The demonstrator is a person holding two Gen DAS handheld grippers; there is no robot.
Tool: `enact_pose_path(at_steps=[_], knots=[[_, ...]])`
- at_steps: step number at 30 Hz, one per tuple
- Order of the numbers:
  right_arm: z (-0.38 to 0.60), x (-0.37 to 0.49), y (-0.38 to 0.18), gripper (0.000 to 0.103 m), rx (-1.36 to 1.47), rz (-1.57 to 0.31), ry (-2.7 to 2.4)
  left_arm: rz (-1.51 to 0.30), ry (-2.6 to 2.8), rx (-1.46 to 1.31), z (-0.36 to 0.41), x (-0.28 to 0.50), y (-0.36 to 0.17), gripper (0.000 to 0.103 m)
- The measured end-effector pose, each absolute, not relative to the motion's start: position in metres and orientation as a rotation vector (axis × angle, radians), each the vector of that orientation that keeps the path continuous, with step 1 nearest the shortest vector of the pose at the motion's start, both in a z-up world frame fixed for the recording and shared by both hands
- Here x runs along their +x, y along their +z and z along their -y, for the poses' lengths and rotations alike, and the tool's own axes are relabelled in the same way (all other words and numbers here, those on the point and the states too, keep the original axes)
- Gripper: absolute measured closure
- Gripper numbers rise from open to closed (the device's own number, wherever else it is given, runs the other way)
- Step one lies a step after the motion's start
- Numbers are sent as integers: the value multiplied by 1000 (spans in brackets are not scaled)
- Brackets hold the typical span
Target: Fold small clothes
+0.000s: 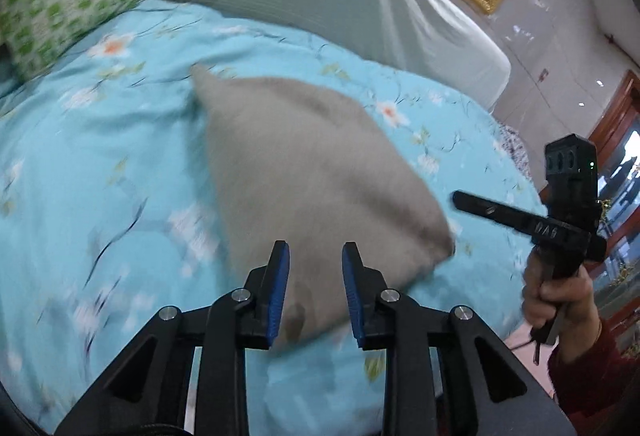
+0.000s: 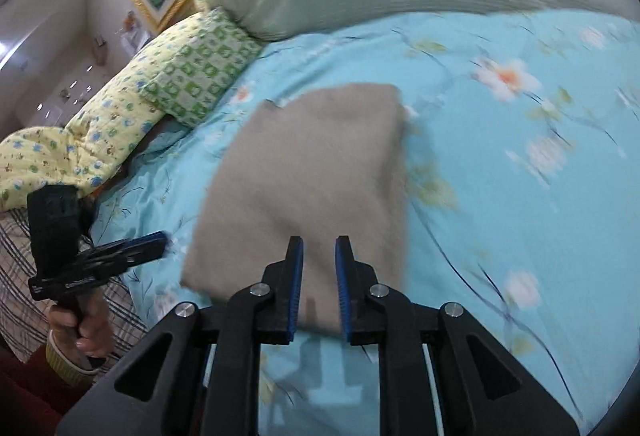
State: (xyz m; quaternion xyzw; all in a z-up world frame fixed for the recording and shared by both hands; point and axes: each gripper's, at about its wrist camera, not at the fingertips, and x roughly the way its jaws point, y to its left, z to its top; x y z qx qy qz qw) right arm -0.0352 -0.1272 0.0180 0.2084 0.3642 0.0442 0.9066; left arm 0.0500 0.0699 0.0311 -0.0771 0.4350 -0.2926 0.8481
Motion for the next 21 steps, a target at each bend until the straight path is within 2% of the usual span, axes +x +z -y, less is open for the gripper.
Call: enact_pose_path(at_steps=[5, 6, 7, 9, 12, 15, 17, 19, 21], knots=[[116, 19, -1, 84, 426, -814, 99, -996, -671, -210, -47, 87, 3, 76], [118, 24, -7, 84, 411, -836, 66, -1018, -665, -211, -46, 92, -4, 79], [121, 28, -14, 85, 399, -855, 34, -1057, -657, -212, -46, 98, -17, 88], [135, 32, -33, 89, 463, -875, 34, -1090, -652, -268, -54, 108, -36, 100], [148, 27, -40, 99, 520, -857, 42, -1099, -678, -351, -64, 113, -42, 100], [148, 22, -35, 99, 528, -841, 53, -1081, -663, -326, -61, 107, -35, 102], [140, 15, -28, 94, 508, -841, 49, -1064, -650, -284, -58, 96, -25, 95], [133, 6, -20, 94, 479, -840, 50, -1053, -648, -258, -57, 83, -18, 81], [127, -8, -16, 93, 459, -831, 69, -1029, -644, -223, -57, 69, -11, 71]])
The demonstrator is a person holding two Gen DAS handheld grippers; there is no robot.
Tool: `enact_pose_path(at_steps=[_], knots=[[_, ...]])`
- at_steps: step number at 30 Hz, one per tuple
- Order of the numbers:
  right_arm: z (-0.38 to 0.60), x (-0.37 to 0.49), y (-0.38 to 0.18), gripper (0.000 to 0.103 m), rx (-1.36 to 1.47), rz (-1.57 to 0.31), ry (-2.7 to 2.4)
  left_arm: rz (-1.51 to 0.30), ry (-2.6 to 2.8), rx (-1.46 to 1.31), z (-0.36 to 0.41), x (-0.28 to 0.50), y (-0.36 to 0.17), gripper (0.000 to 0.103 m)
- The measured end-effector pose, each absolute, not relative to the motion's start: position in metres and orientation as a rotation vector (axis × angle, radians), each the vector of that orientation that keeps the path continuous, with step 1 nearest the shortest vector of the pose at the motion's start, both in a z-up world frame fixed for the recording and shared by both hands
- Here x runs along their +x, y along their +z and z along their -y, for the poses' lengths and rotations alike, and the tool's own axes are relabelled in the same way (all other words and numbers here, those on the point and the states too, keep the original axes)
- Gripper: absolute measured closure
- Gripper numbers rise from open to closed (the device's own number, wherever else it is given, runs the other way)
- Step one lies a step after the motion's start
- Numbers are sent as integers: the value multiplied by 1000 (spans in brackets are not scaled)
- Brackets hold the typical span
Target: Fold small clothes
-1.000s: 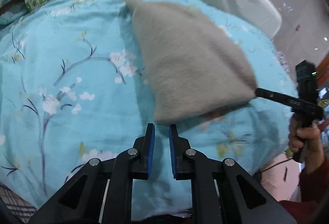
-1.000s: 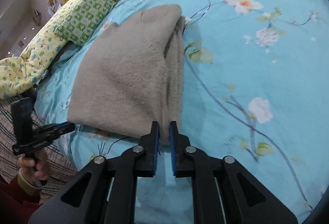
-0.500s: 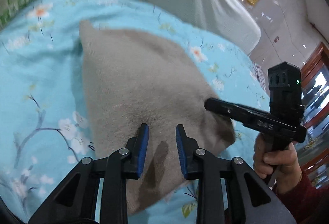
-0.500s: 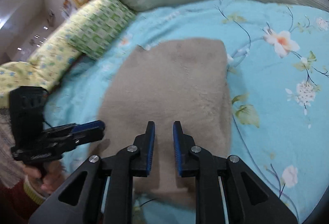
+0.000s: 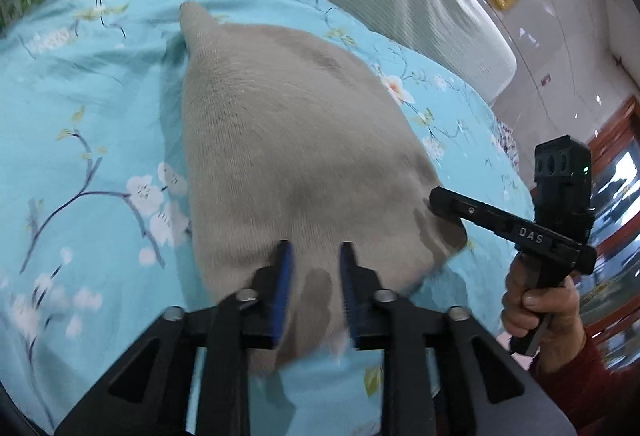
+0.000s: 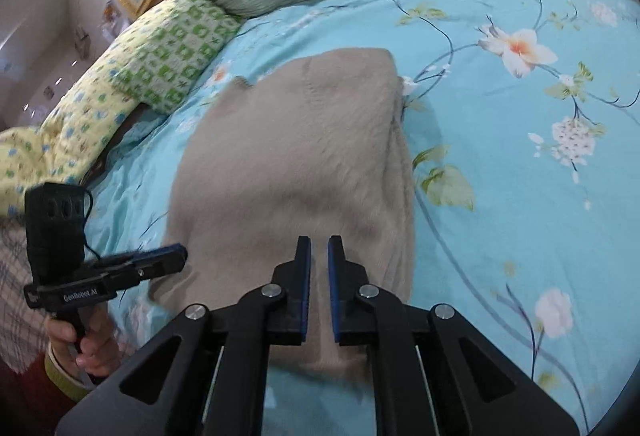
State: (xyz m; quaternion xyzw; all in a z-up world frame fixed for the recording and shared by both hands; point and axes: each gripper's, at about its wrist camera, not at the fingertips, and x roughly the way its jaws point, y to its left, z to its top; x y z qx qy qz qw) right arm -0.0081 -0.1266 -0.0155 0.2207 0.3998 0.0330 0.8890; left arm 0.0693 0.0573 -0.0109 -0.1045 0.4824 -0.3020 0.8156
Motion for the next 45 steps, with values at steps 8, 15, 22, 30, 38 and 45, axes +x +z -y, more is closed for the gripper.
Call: enact_pose_path(at_steps=[8, 15, 22, 30, 38, 45], knots=[[125, -38, -48, 85, 418, -894, 16, -1056, -625, -216, -67, 51, -34, 72], [112, -44, -28, 75, 390, -867, -9, -1016, -574, -132, -59, 30, -17, 58], [88, -64, -10, 57, 335, -857, -26, -980, -470, -131, -73, 3, -1, 35], [67, -73, -10, 39, 228, -901, -101, -967, -396, -69, -79, -18, 5, 20], [56, -85, -9, 28, 163, -910, -153, -999, -364, -50, -77, -26, -3, 20], [54, -91, -8, 25, 128, -918, -186, -959, -331, 44, -69, -36, 4, 20]])
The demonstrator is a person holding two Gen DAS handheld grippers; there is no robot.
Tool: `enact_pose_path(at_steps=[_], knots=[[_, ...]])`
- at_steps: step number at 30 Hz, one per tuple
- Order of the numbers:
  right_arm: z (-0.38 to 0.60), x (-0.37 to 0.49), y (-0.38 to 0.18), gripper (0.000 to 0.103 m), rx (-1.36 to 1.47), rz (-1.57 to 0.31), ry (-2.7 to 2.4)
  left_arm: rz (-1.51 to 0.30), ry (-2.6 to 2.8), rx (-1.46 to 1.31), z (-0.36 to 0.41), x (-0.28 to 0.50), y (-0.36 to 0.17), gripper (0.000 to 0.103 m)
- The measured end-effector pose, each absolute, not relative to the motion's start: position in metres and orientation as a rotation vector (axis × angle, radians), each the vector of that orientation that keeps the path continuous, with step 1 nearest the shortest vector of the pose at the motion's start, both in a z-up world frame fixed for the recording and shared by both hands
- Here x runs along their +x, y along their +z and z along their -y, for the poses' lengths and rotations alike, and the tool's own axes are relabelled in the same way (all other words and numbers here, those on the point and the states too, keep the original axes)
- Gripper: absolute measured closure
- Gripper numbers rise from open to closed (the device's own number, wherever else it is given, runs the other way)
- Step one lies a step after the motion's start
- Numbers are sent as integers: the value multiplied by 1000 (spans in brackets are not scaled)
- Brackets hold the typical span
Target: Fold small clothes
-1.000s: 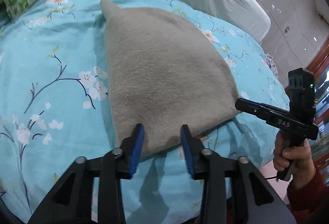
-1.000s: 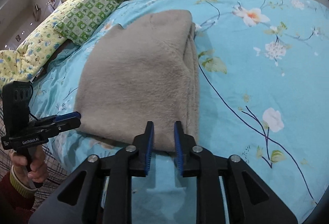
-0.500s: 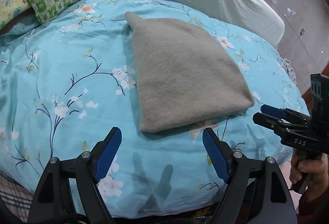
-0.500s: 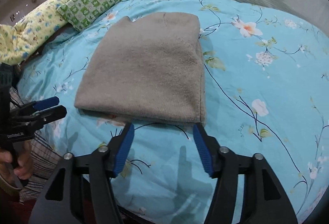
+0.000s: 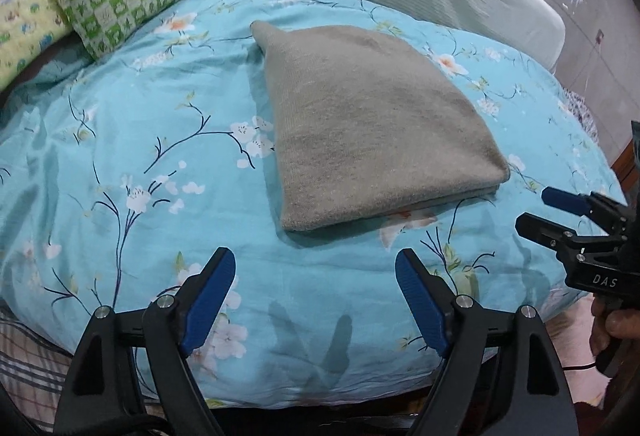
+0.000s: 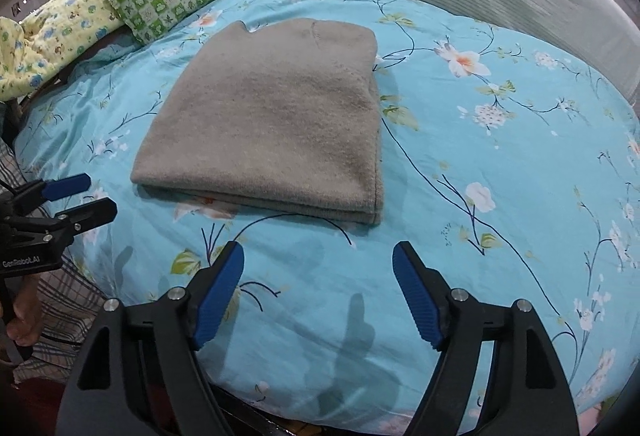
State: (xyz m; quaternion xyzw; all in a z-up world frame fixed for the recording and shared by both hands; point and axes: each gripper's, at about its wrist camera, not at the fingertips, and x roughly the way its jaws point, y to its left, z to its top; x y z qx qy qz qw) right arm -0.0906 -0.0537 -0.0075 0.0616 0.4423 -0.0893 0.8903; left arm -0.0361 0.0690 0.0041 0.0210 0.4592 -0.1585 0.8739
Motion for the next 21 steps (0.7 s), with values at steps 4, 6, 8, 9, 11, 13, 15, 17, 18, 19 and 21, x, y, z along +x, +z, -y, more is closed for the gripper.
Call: enact_pose_path(at_steps=[4, 6, 8, 9, 11, 13, 15, 17, 18, 19, 21], knots=[[52, -93, -6, 23, 106, -919, -195, -967, -334, 55, -67, -38, 5, 20], [51, -94, -5, 22, 98, -921, -198, -965, -328, 64, -65, -39, 5, 20], [50, -95, -5, 21, 94, -922, -201, -963, -324, 70, -65, -40, 6, 20], [50, -95, -5, 20, 93, -922, -203, -962, -325, 71, -65, -39, 7, 20], [51, -96, -4, 20, 93, -921, -207, -955, -319, 71, -65, -40, 9, 20], [51, -96, -2, 19, 93, -919, -210, -951, -314, 71, -65, -39, 10, 19], [51, -96, -1, 18, 88, -917, -216, -950, -304, 71, -65, -37, 12, 19], [51, -94, 1, 18, 79, -916, -221, -949, -297, 66, -65, -35, 12, 19], [51, -93, 1, 18, 76, -915, -223, -949, -296, 64, -65, -33, 12, 19], [52, -92, 2, 17, 70, -916, -225, -952, -292, 64, -65, -31, 12, 19], [53, -88, 3, 16, 59, -918, -230, -957, -283, 63, -65, -27, 10, 19]])
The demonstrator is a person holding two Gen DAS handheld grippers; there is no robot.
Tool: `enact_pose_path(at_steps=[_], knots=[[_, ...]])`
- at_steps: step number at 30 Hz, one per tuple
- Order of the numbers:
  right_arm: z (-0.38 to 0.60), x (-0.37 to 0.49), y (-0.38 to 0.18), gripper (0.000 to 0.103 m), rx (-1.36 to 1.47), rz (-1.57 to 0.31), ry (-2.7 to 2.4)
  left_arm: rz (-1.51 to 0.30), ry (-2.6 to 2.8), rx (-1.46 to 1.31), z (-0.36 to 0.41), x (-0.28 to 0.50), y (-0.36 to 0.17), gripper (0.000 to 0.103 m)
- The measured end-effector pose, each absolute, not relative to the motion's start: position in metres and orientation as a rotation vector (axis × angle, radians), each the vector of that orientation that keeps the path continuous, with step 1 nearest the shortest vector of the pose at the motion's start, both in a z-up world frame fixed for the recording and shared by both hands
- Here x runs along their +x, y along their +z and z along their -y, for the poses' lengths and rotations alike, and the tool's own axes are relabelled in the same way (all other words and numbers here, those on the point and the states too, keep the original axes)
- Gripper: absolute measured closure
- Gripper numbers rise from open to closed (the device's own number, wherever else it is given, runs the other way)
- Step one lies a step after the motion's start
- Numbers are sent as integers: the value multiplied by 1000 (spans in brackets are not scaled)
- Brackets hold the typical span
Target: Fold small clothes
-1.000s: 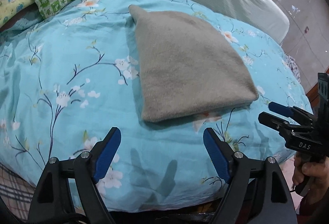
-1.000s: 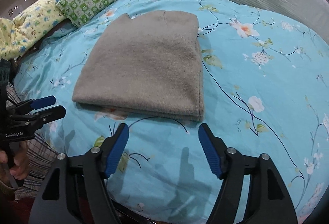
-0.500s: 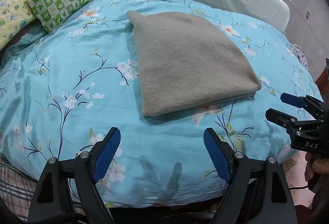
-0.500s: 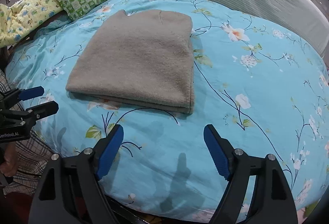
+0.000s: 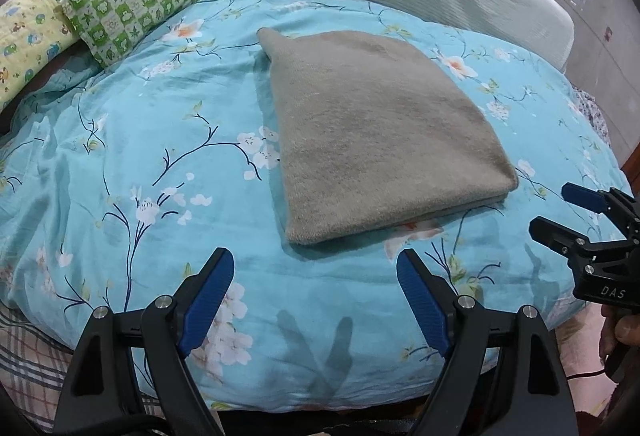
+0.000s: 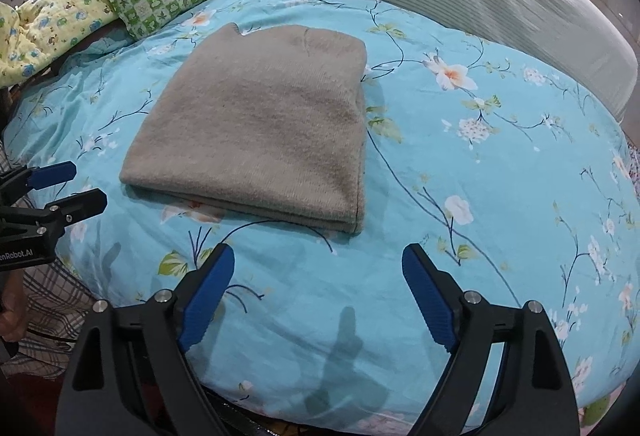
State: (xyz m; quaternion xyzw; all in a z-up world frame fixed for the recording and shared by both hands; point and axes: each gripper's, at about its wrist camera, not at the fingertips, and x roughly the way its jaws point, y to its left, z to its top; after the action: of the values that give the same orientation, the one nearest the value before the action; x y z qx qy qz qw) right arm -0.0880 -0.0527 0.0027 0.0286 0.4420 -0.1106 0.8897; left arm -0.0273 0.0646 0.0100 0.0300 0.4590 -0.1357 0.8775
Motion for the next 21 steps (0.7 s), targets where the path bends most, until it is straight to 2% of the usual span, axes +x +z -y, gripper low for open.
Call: enact_pose_path(at_steps=[21], knots=[[63, -49, 4, 13, 64, -945, -231, -975, -252, 65, -51, 11, 5, 19]])
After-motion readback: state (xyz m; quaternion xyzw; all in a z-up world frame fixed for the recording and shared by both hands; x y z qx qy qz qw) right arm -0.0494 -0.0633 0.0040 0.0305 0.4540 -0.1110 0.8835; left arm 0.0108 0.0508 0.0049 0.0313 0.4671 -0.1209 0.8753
